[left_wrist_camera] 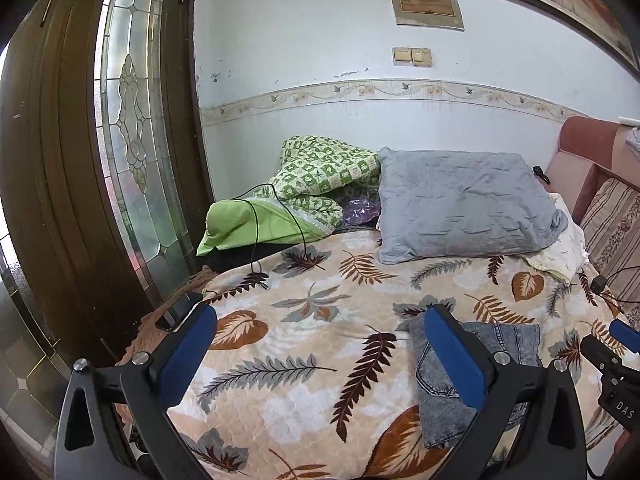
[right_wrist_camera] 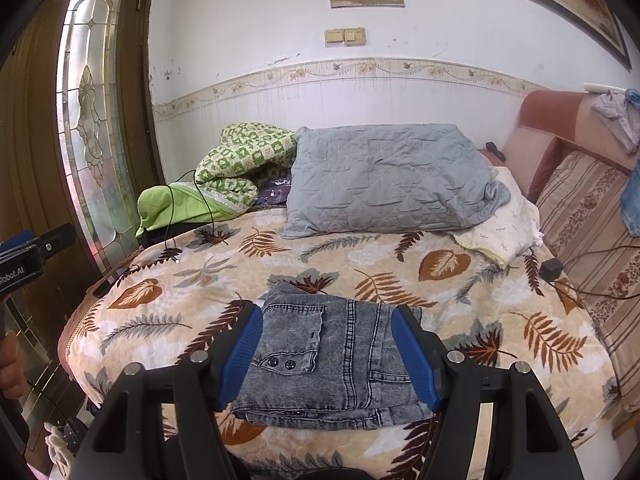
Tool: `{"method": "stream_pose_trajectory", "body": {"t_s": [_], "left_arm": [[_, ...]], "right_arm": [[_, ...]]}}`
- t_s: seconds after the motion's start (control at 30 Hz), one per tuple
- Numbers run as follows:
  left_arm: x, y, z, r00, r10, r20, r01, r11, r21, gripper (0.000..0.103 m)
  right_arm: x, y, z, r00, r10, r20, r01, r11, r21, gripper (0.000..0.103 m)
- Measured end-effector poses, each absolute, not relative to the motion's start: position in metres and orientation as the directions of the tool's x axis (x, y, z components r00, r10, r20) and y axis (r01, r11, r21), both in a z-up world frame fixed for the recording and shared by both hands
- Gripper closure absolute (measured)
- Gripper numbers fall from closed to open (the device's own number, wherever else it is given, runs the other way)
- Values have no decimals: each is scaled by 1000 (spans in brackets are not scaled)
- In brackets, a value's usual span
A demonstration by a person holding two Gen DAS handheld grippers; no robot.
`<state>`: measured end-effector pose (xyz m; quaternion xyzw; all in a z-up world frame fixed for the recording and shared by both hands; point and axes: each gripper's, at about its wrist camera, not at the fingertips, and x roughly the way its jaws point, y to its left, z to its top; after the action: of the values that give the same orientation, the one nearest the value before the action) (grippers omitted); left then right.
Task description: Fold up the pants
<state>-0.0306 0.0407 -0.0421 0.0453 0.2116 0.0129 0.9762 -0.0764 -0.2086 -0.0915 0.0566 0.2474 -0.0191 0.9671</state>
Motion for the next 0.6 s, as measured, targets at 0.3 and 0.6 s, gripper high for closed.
{"method": "stream_pose_trajectory", "body": {"t_s": [0.3, 0.6], "left_arm": [[-19, 38, -47, 889, 28, -457, 9, 997, 78, 0], [-9, 38, -51, 873, 19, -487, 12, 998, 62, 0]], "right_arm": [[-66, -213, -99, 867, -5, -498, 69, 991, 112, 33], [-57, -216, -105, 857, -1, -516, 74, 990, 120, 33]]}}
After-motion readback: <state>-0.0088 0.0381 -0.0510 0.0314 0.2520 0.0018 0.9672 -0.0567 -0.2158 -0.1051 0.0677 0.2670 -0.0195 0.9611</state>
